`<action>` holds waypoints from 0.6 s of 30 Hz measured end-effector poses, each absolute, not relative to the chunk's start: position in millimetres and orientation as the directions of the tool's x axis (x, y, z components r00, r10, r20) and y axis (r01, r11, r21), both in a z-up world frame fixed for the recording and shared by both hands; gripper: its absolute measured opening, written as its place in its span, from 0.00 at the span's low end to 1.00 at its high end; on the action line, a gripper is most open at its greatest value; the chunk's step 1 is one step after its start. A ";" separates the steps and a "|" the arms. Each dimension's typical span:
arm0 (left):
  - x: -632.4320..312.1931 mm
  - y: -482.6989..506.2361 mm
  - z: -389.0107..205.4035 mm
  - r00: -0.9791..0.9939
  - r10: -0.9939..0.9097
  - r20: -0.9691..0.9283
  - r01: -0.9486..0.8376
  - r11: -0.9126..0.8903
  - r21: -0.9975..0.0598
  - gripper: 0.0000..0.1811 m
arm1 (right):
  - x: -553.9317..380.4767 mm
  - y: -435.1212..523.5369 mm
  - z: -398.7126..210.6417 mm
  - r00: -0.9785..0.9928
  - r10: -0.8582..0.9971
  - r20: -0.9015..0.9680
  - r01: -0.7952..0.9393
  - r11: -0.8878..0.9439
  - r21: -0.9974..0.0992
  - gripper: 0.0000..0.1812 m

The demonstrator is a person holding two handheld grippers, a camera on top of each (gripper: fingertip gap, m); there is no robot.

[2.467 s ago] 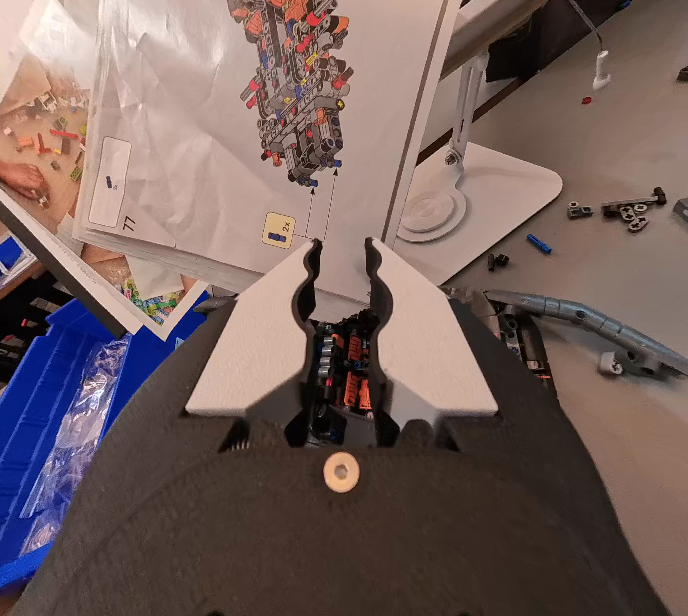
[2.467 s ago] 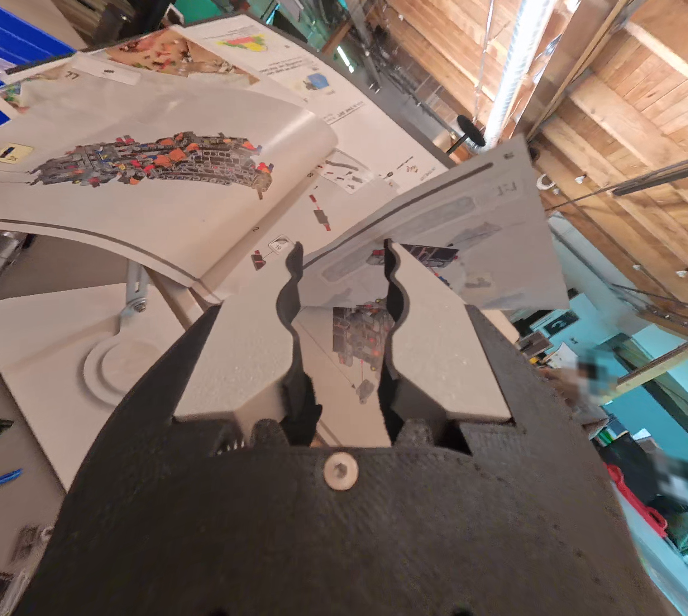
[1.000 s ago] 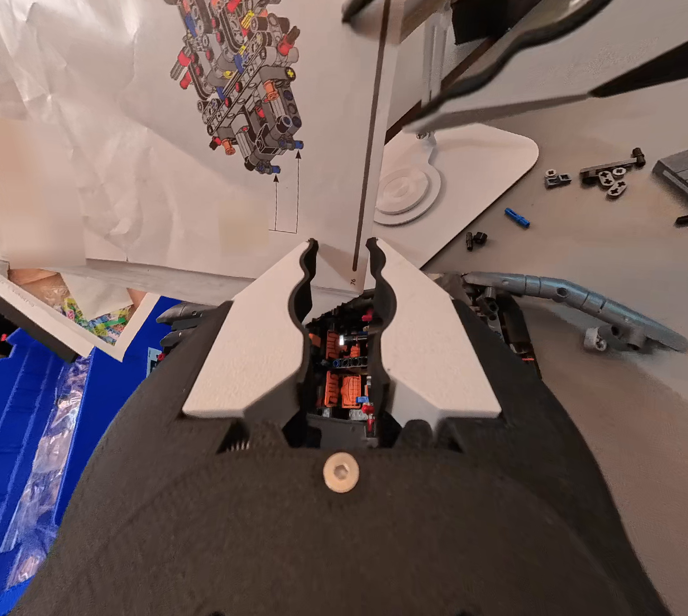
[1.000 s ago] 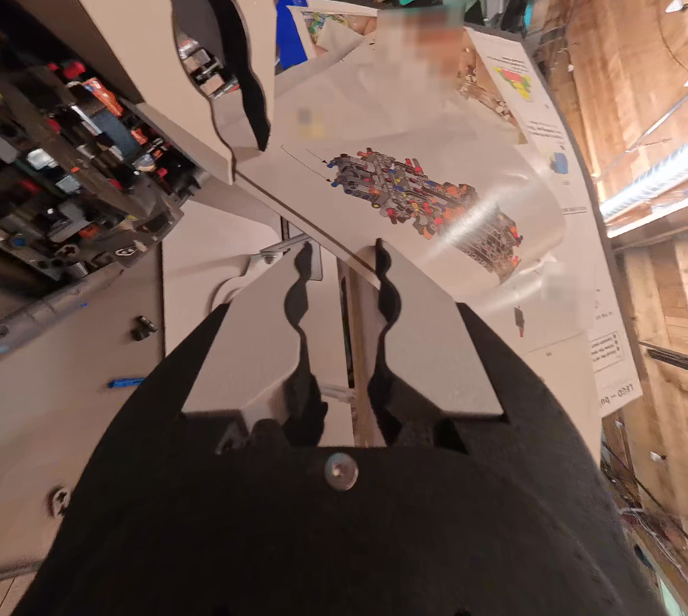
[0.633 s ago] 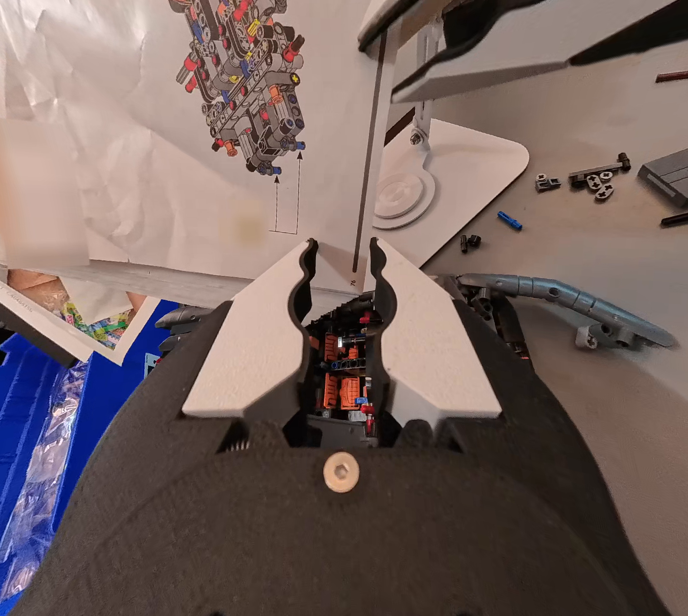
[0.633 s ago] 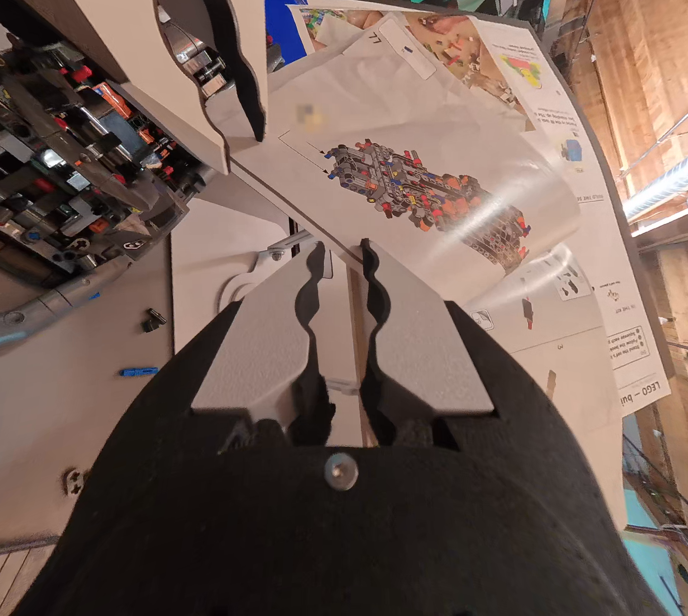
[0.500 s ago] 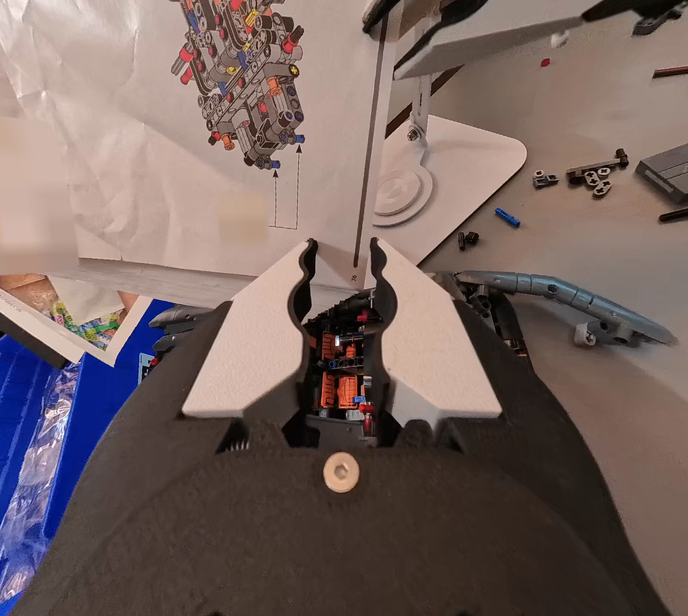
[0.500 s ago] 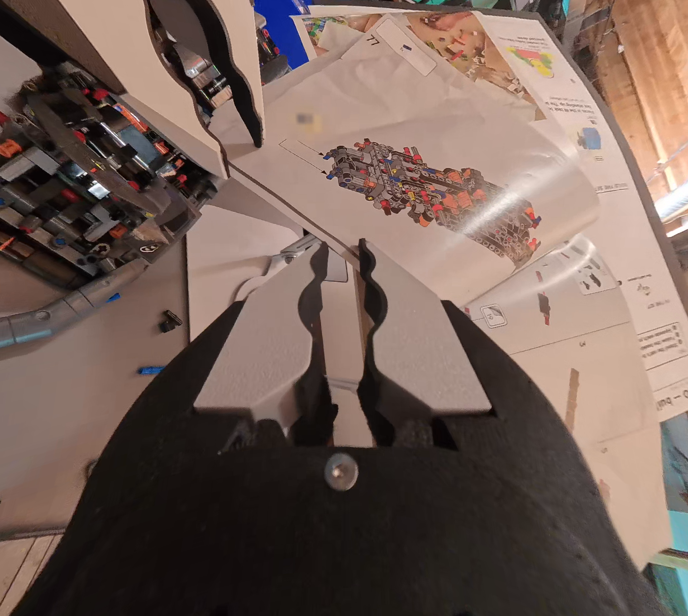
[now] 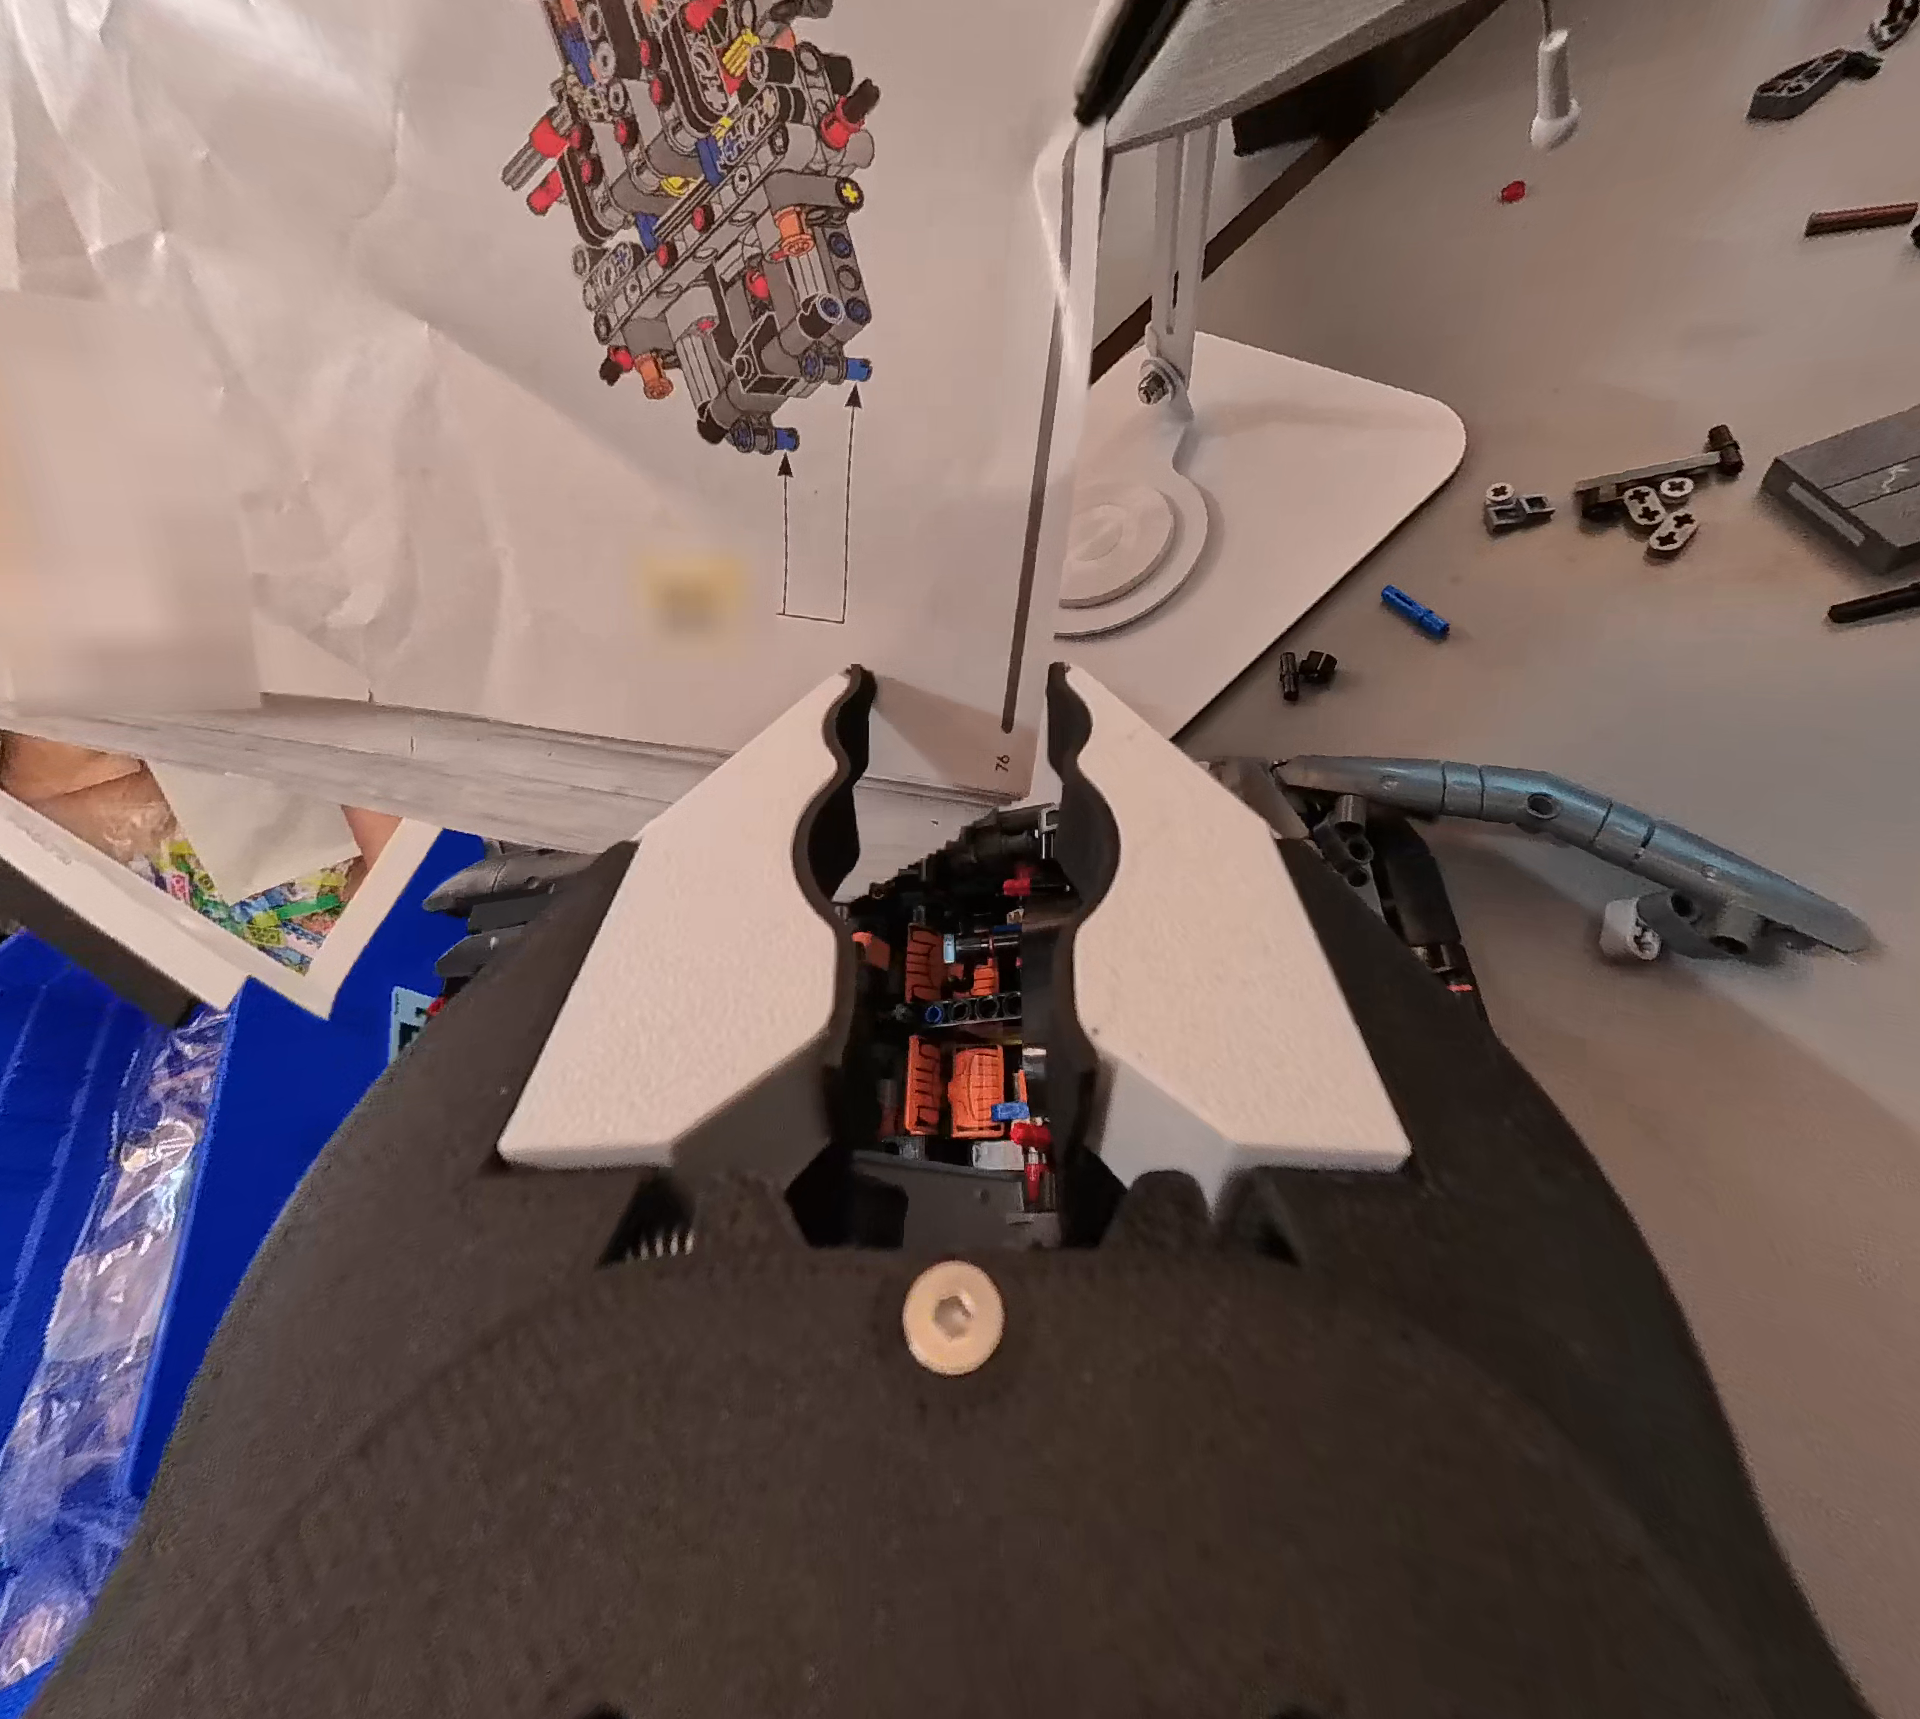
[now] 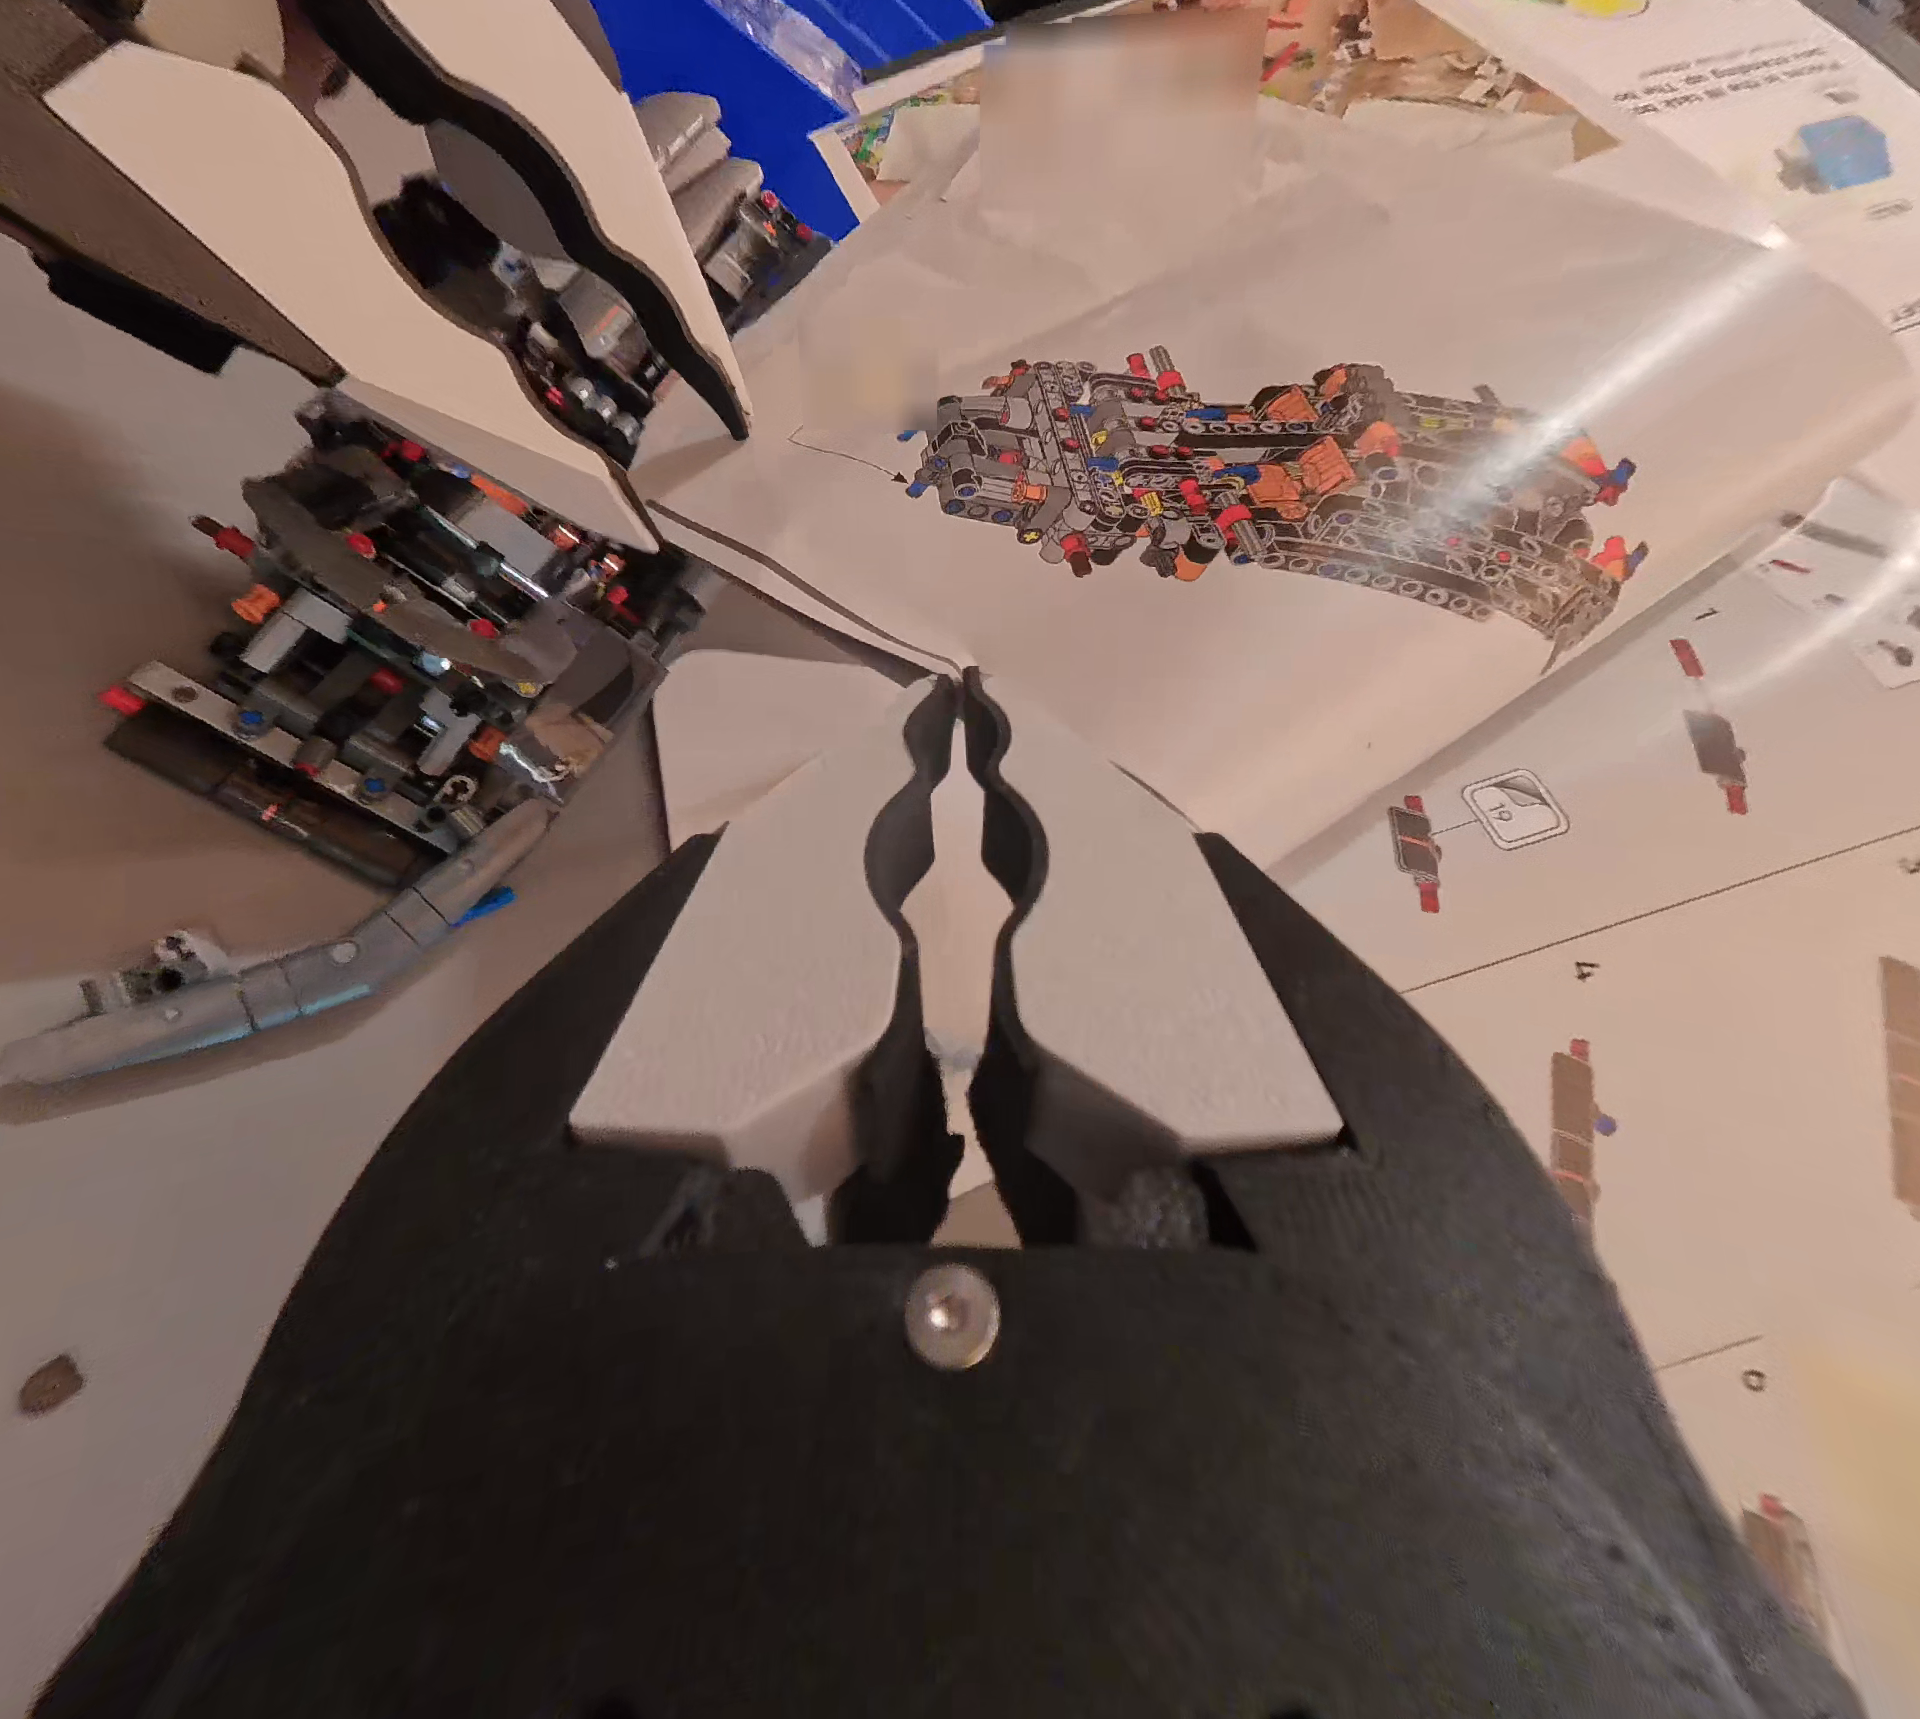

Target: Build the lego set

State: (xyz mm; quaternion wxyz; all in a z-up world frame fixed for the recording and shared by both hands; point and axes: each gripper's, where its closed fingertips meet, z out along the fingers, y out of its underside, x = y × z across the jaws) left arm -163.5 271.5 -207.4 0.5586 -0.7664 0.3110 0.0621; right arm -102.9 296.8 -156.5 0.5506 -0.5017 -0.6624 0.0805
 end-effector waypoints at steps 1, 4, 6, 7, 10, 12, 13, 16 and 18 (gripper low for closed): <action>-163.9 270.8 -206.0 0.799 -0.410 -0.439 -0.543 -0.180 -0.820 0.18 | -102.9 295.6 -154.5 0.114 0.767 0.631 0.559 0.475 -0.679 0.00; -166.0 269.4 -200.7 0.804 -0.407 -0.434 -0.533 -0.166 -0.830 0.19 | -100.3 297.2 -148.0 0.152 0.811 0.564 0.526 0.417 -0.741 0.00; -167.3 269.5 -200.1 0.809 -0.405 -0.426 -0.523 -0.169 -0.835 0.21 | -97.7 299.6 -141.5 0.183 0.821 0.541 0.498 0.397 -0.771 0.00; -167.8 269.7 -200.1 0.811 -0.402 -0.425 -0.522 -0.168 -0.836 0.22 | -96.2 300.8 -139.4 0.194 0.822 0.535 0.491 0.391 -0.778 0.00; -165.9 269.7 -202.5 0.792 -0.400 -0.461 -0.558 -0.168 -0.813 0.22 | -89.3 305.7 -123.9 0.258 0.778 0.573 0.460 0.423 -0.781 0.00; -164.0 270.3 -204.2 0.787 -0.399 -0.470 -0.567 -0.168 -0.807 0.22 | -81.8 313.2 -114.1 0.321 0.741 0.590 0.459 0.424 -0.781 0.00; -163.6 270.6 -205.9 0.787 -0.401 -0.469 -0.568 -0.172 -0.805 0.22 | -77.4 317.6 -108.2 0.359 0.719 0.595 0.449 0.425 -0.786 0.00; -166.4 271.9 -211.3 0.791 -0.400 -0.462 -0.565 -0.191 -0.802 0.21 | -63.0 332.6 -95.6 0.450 0.617 0.646 0.471 0.451 -0.758 0.03; -168.1 272.2 -211.3 0.799 -0.397 -0.453 -0.555 -0.194 -0.809 0.21 | -55.8 339.4 -89.6 0.488 0.577 0.655 0.477 0.452 -0.754 0.08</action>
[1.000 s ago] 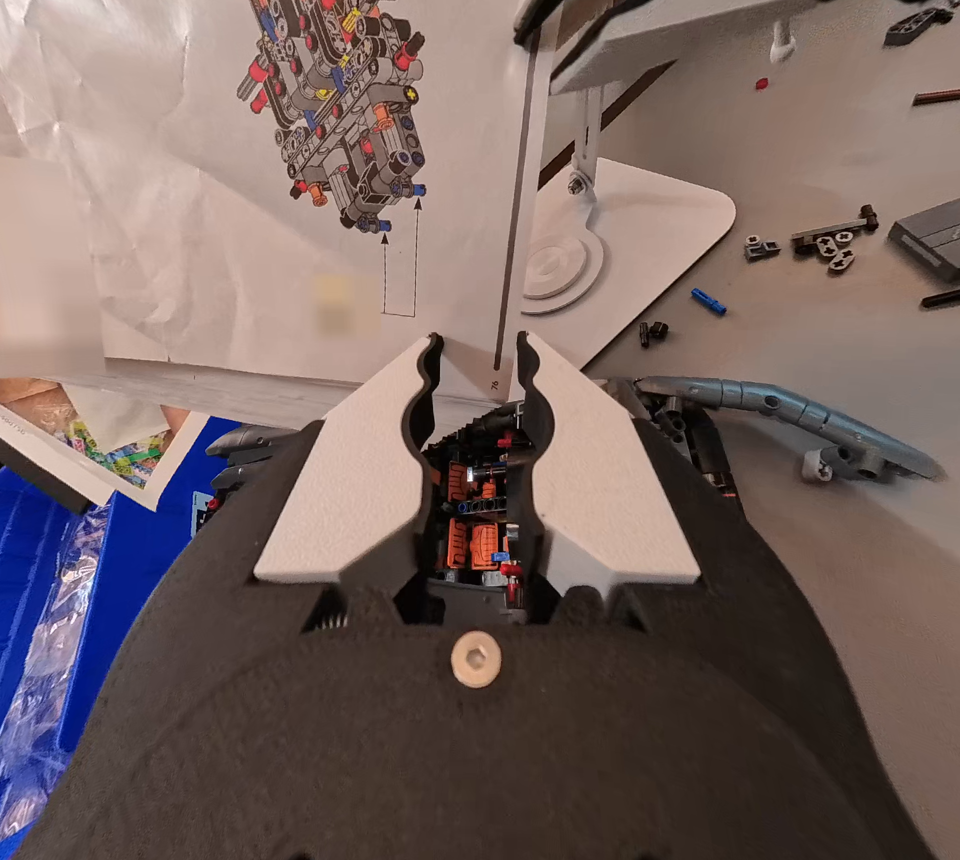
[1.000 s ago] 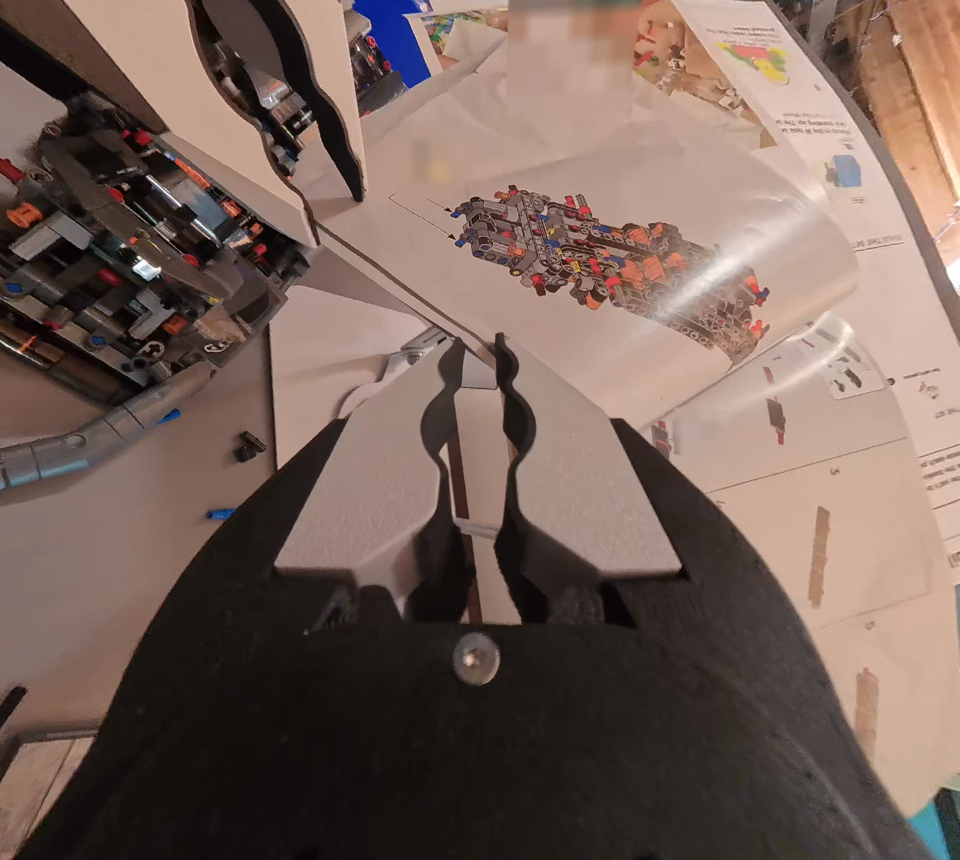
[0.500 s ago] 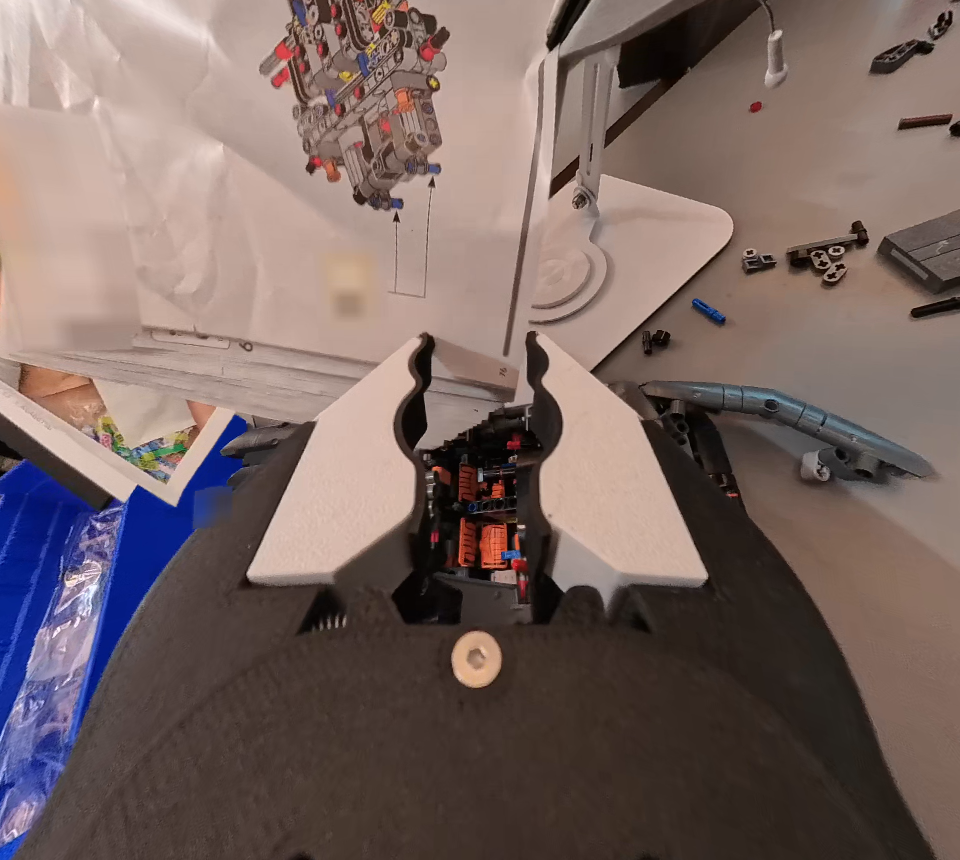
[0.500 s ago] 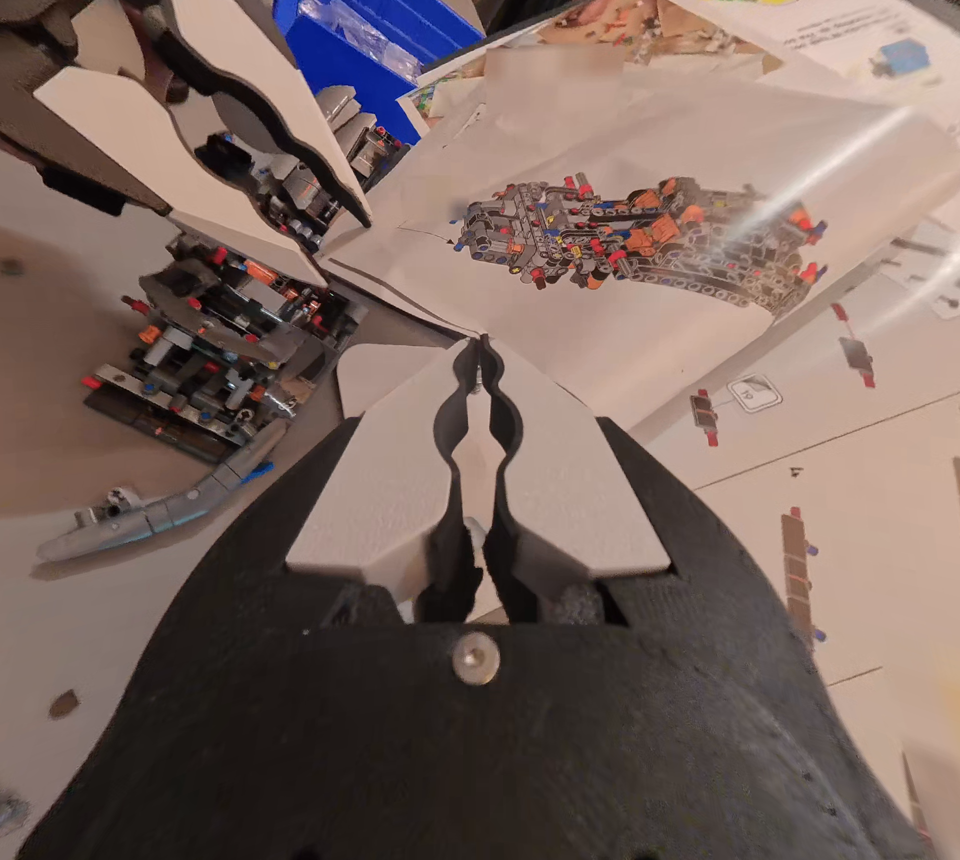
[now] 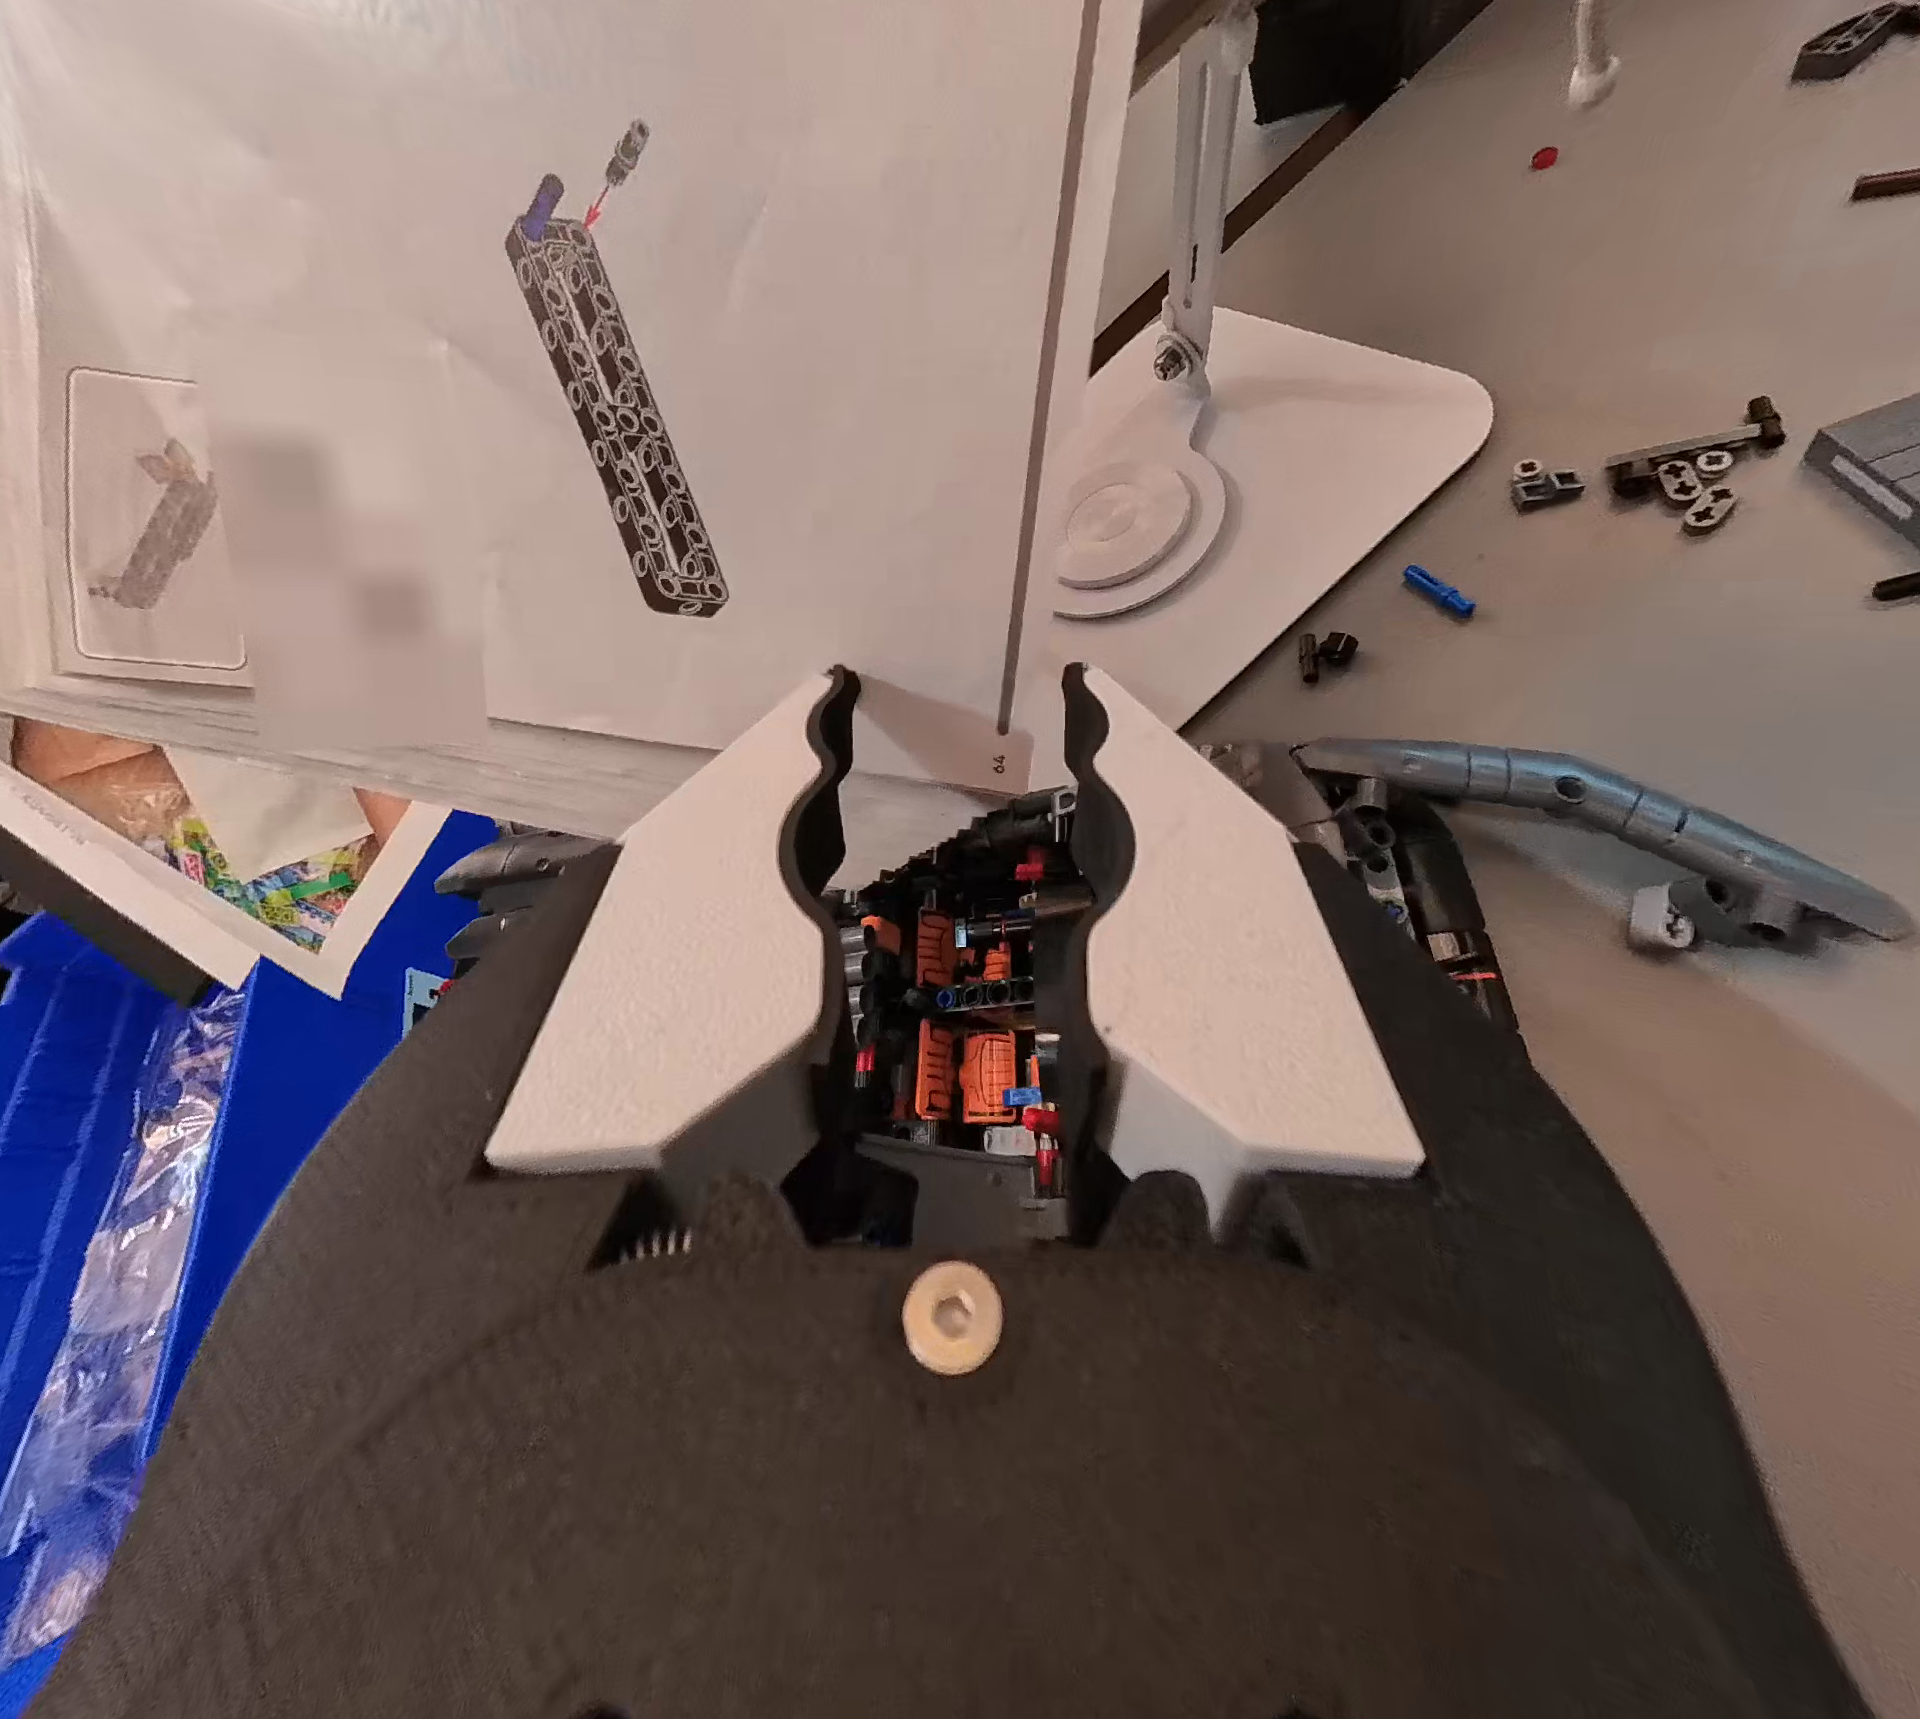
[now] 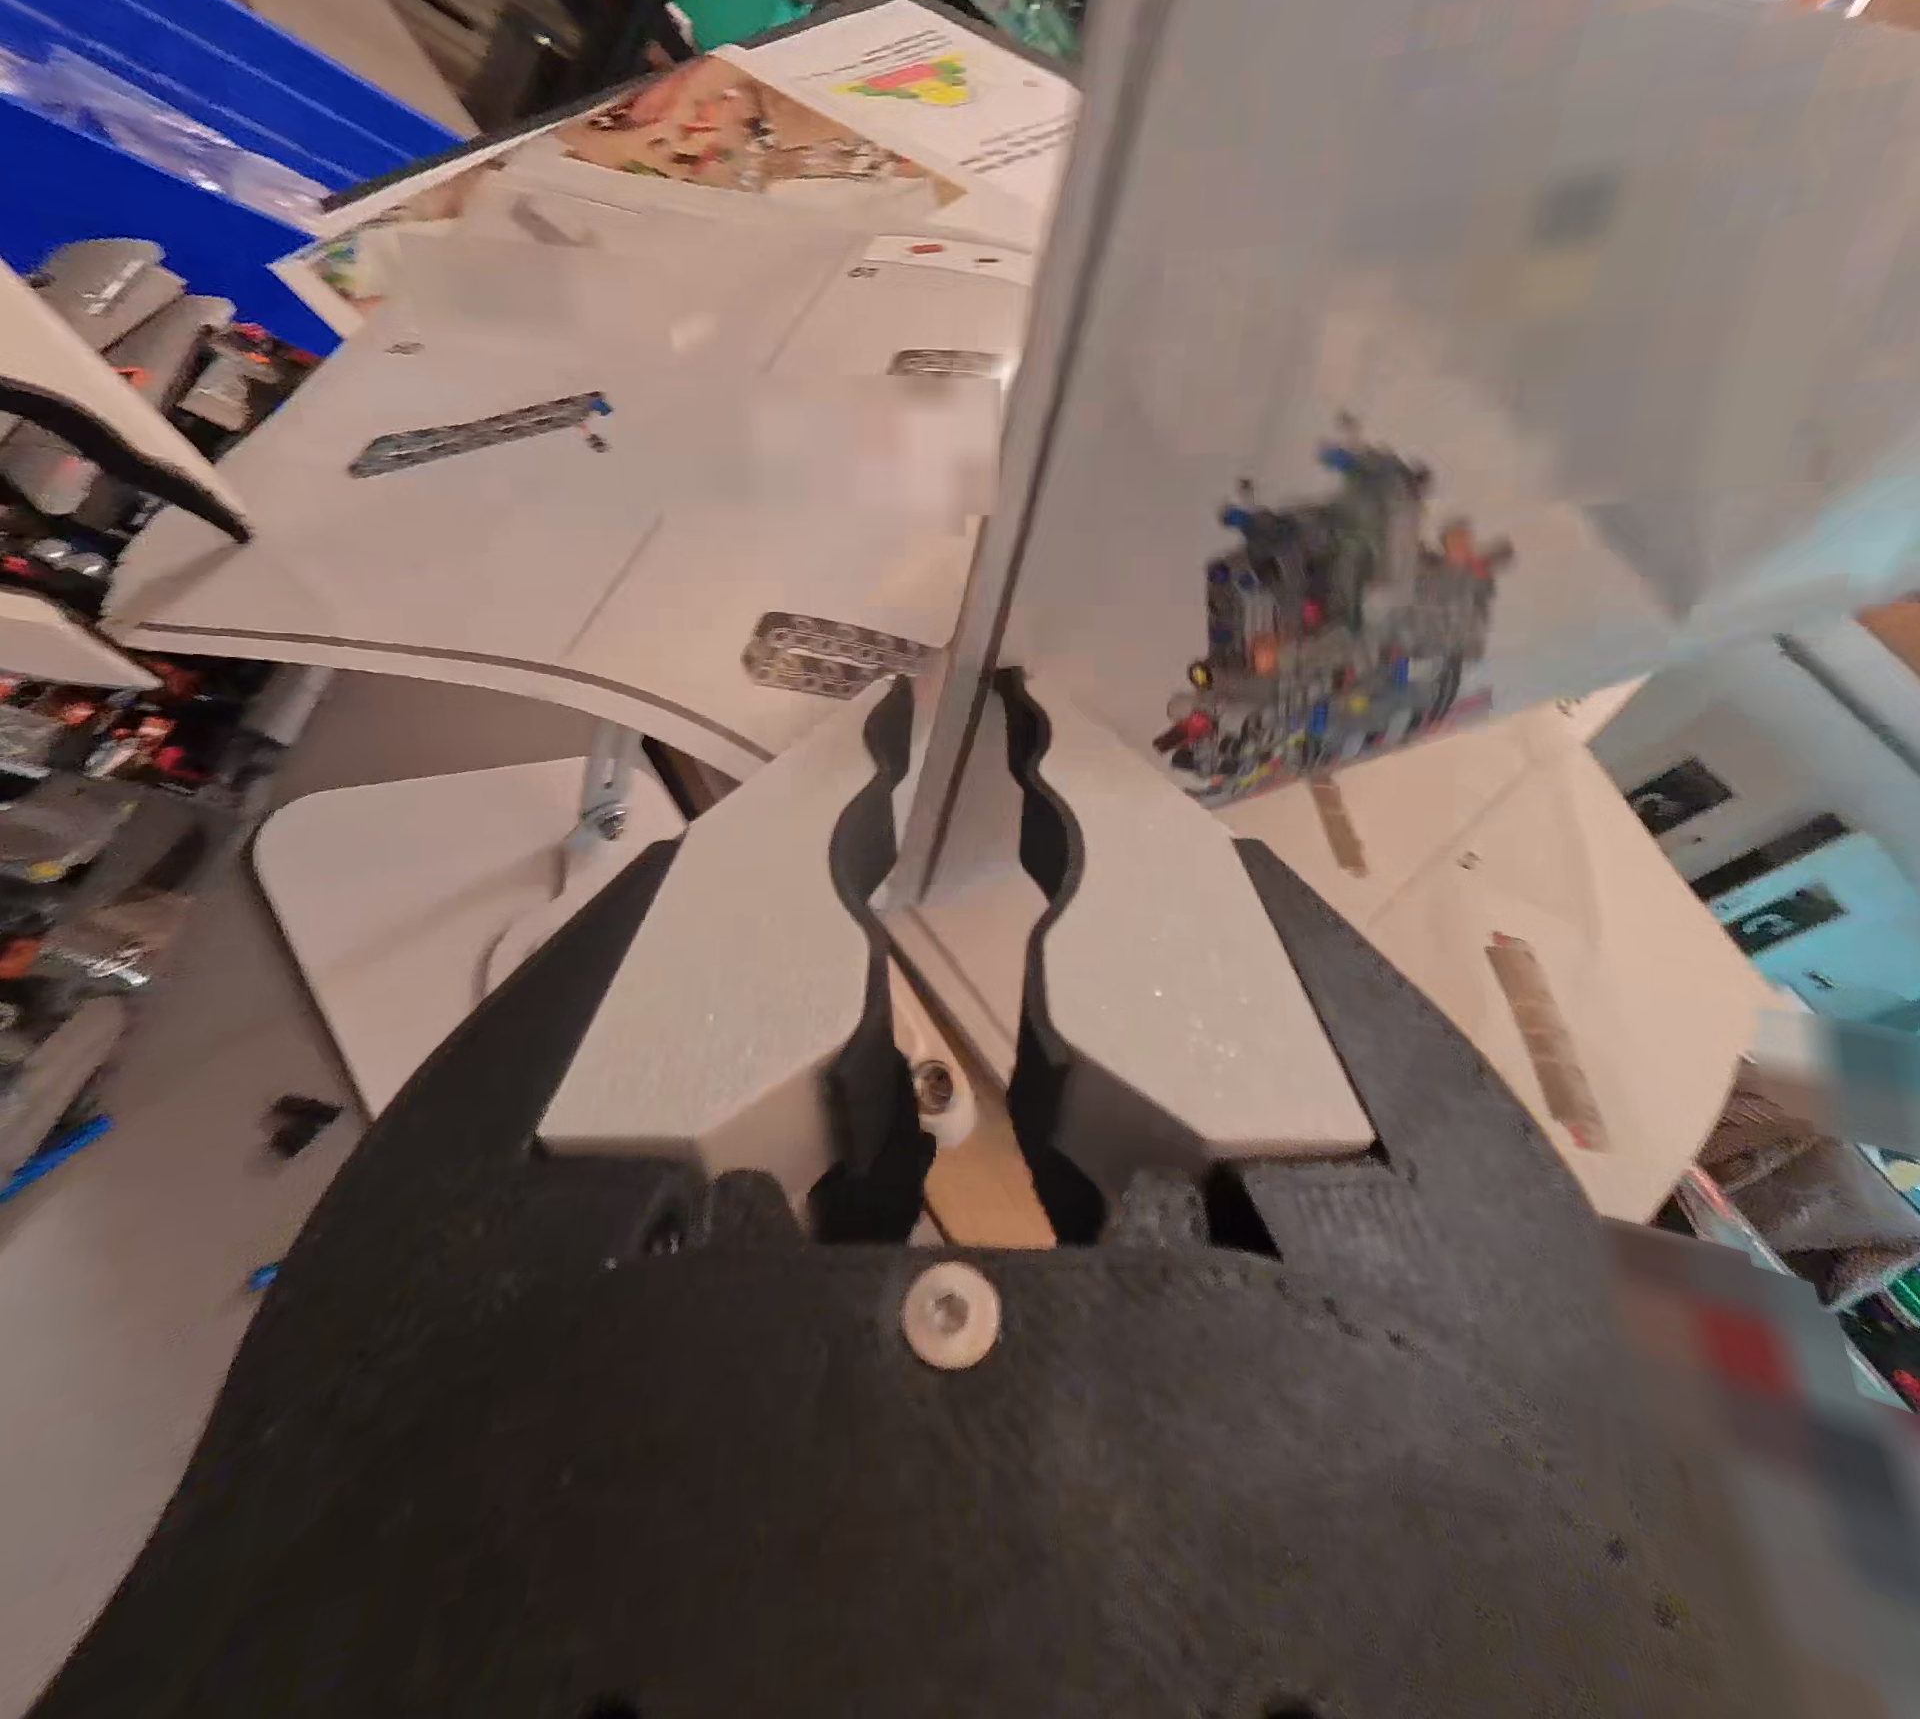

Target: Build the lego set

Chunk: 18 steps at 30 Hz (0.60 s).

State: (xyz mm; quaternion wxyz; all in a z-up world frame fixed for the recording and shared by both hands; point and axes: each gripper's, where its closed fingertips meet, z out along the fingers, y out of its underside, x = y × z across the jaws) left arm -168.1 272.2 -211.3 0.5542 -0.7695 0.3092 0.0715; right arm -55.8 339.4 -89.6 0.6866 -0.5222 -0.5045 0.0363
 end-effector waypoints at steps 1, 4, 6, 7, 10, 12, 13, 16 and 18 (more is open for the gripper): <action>-168.6 272.3 -210.9 0.801 -0.397 -0.448 -0.551 -0.196 -0.812 0.21 | -52.3 342.2 -86.4 0.505 0.561 0.656 0.476 0.454 -0.753 0.11; -169.8 272.3 -210.7 0.803 -0.395 -0.447 -0.549 -0.198 -0.812 0.21 | -38.0 353.4 -75.6 0.568 0.516 0.641 0.471 0.435 -0.767 0.17; -169.7 272.2 -211.2 0.802 -0.396 -0.447 -0.550 -0.198 -0.812 0.21 | -28.8 359.9 -69.5 0.592 0.477 0.649 0.484 0.433 -0.760 0.20; -170.0 272.3 -211.5 0.802 -0.395 -0.448 -0.551 -0.199 -0.811 0.21 | -24.4 362.6 -65.9 0.605 0.457 0.651 0.487 0.435 -0.758 0.23; -170.0 272.3 -211.6 0.802 -0.395 -0.449 -0.552 -0.200 -0.810 0.21 | -13.5 369.3 -57.9 0.640 0.459 0.616 0.456 0.418 -0.786 0.29; -170.2 272.3 -211.8 0.801 -0.395 -0.450 -0.554 -0.201 -0.808 0.21 | -5.8 375.4 -56.0 0.656 0.479 0.584 0.432 0.395 -0.810 0.32; -170.2 272.2 -211.8 0.801 -0.395 -0.450 -0.553 -0.201 -0.808 0.21 | -1.8 377.4 -54.4 0.665 0.503 0.552 0.400 0.383 -0.832 0.33; -170.4 272.1 -211.9 0.802 -0.396 -0.447 -0.551 -0.203 -0.809 0.22 | 18.0 388.0 -44.8 0.714 0.564 0.415 0.275 0.319 -0.907 0.39; -170.6 272.2 -211.9 0.803 -0.395 -0.446 -0.550 -0.205 -0.810 0.22 | 35.1 388.1 -26.4 0.751 0.542 0.378 0.210 0.346 -0.914 0.41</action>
